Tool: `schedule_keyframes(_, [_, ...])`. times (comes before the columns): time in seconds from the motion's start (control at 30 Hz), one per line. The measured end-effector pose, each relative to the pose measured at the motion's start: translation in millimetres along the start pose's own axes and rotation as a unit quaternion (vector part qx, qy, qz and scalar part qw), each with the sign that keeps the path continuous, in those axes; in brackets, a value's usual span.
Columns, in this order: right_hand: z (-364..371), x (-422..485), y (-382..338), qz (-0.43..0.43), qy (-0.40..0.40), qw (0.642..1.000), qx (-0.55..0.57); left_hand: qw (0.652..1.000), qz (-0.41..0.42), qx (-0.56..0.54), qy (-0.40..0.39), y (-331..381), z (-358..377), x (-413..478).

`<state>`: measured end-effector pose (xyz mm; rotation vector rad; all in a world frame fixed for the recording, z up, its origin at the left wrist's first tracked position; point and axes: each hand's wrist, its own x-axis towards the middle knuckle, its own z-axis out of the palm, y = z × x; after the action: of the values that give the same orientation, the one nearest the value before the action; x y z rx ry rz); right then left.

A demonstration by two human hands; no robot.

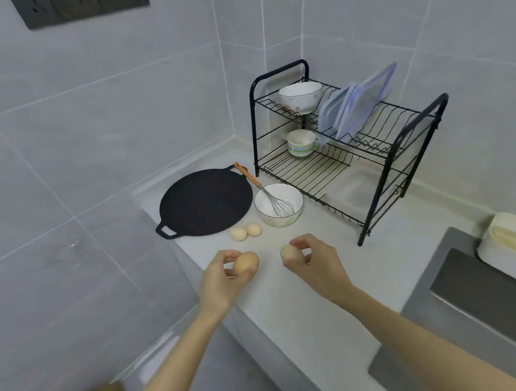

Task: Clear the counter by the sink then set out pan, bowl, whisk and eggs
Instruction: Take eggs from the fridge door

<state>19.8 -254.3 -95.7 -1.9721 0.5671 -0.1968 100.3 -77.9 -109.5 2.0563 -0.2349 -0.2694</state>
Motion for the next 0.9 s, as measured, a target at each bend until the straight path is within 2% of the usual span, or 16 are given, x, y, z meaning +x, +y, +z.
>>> schedule_keyframes(0.33, [63,102,25,0.098,0.011,0.995,0.0,0.994,0.009,0.035,-0.105,-50,32,113])
schedule_keyframes(0.5, [81,128,38,0.139,0.023,0.99,-0.02,0.987,0.038,0.04,-0.15,-69,36,141])
schedule_keyframes(0.67, [90,143,43,0.144,0.018,0.988,-0.05,0.978,0.067,0.062,-0.19,-78,45,155])
schedule_keyframes(0.9, [91,153,47,0.123,0.022,0.99,-0.063,0.961,0.137,0.14,-0.195,-82,50,170])
